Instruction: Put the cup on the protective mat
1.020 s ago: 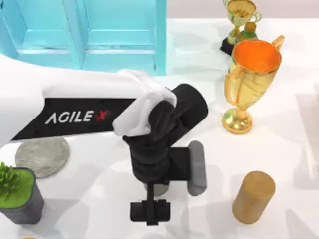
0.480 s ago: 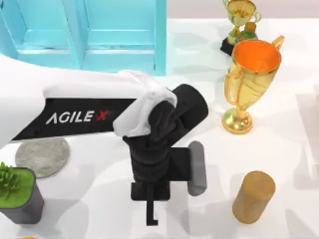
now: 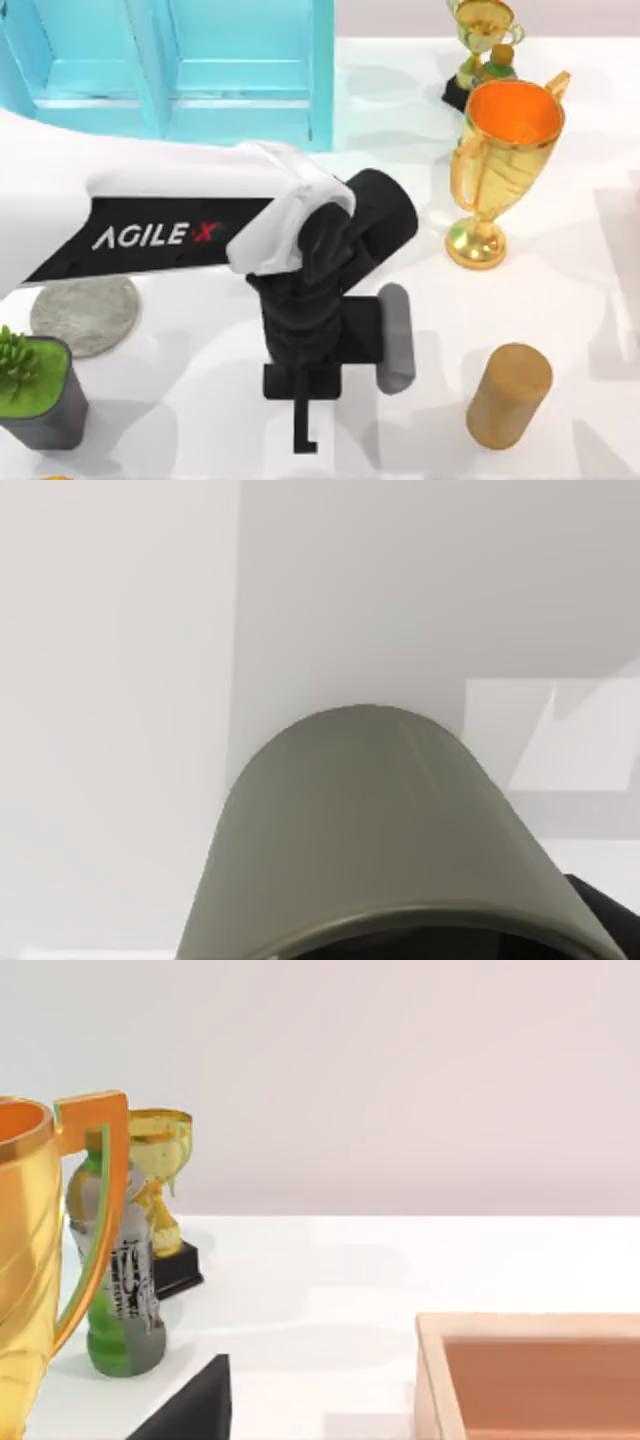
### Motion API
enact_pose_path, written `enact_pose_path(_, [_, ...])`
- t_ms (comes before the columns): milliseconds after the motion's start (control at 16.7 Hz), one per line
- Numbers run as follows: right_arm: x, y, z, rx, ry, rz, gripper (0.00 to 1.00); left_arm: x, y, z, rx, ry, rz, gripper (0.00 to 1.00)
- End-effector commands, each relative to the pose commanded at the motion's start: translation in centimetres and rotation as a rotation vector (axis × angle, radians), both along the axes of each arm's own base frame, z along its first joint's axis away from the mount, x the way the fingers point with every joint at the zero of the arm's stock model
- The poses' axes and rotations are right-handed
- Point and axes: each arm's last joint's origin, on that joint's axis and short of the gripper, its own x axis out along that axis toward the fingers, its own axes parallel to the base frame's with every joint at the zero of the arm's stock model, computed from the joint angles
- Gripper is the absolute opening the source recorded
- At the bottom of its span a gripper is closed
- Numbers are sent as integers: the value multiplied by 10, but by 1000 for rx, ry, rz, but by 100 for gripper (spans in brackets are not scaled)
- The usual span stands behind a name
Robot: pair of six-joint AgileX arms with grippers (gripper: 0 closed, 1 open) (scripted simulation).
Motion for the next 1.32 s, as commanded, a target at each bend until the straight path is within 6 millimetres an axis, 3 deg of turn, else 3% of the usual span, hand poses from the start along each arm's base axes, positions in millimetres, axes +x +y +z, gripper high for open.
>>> enact_pose_path(240, [0, 0, 0, 0, 0, 0, 100, 7, 4, 4, -5, -3, 58, 0])
enact_pose_path(420, [0, 0, 0, 0, 0, 0, 100, 29, 22, 14, -14, -2, 265, 0])
enact_pose_path(720, [0, 0, 0, 0, 0, 0, 100, 74, 86, 33, 5, 26, 838, 0])
enact_pose_path(960, [0, 0, 0, 0, 0, 0, 100, 98, 144, 52, 7, 38, 1313, 0])
enact_pose_path(1140, [0, 0, 0, 0, 0, 0, 100, 106, 175, 67, -21, 30, 1522, 0])
enact_pose_path(1320, [0, 0, 0, 0, 0, 0, 100, 108, 183, 71, -32, 26, 1571, 0])
